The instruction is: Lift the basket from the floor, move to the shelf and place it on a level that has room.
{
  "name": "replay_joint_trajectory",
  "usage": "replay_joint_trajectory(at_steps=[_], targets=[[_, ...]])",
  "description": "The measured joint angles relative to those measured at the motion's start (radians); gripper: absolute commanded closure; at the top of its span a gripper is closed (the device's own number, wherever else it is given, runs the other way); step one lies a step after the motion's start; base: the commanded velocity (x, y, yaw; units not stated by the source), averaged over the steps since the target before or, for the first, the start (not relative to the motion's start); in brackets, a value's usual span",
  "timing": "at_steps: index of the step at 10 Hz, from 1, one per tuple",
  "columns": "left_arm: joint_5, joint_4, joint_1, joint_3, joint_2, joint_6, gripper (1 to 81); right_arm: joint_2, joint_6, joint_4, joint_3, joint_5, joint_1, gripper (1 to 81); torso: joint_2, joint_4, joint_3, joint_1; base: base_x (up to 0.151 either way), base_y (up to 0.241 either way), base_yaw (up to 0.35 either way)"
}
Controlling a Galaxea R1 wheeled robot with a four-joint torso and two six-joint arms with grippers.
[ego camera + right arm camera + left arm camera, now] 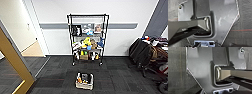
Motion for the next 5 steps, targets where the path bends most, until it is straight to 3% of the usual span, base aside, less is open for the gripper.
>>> replay_joint_trajectory(at_steps=[5], targets=[[-0.004,0.000,-0.006,0.000,0.001,0.000,1.0,0.000,0.000,0.000,-0.003,0.003,0.003,1.0,0.000,0.000,0.000,0.001,0.114,0.000,0.000]])
